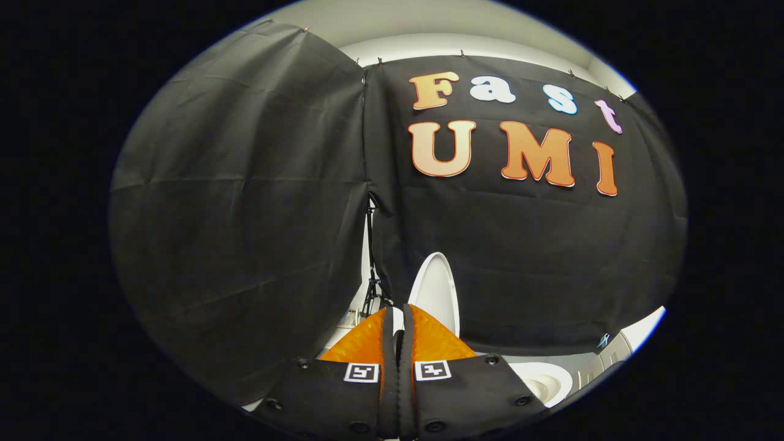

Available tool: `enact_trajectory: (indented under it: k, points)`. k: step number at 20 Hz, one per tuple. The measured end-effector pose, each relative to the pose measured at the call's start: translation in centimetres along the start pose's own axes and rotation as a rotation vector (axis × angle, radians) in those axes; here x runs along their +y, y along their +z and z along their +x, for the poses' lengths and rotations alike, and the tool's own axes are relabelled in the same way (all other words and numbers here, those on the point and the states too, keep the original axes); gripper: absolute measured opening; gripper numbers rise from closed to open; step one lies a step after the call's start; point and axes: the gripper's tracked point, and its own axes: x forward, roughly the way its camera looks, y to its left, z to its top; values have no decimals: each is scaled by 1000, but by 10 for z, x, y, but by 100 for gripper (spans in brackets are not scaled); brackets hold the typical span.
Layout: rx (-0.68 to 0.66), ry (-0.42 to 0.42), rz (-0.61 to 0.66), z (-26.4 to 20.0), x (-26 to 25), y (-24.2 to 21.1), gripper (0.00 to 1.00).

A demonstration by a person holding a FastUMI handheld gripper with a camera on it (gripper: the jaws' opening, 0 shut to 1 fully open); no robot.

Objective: Open the toilet lid.

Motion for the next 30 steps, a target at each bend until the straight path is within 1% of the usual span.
enact_trajectory:
  k: [3,5,7,10,11,14,17,18,20,25,28,30]
  points:
    - [-2,-16,8,-1,1,-1,9]
    - [-7,-20,3,-2,1,2,12]
    - [0,-2,3,-2,3,-3,17]
    - [16,50,46,-5,8,-3,36]
    - [3,57,50,-8,5,2,42]
    - [-61,86,59,-25,-9,30,62]
    - [-83,111,102,-39,-35,48,81]
    - [-98,110,106,-45,-47,55,81]
    - [-129,78,103,-54,-85,72,81]
    - [-165,-3,107,-80,-181,83,81]
    - [-179,-76,112,-102,-247,76,81]
    - [-169,-124,101,-114,-285,63,81]
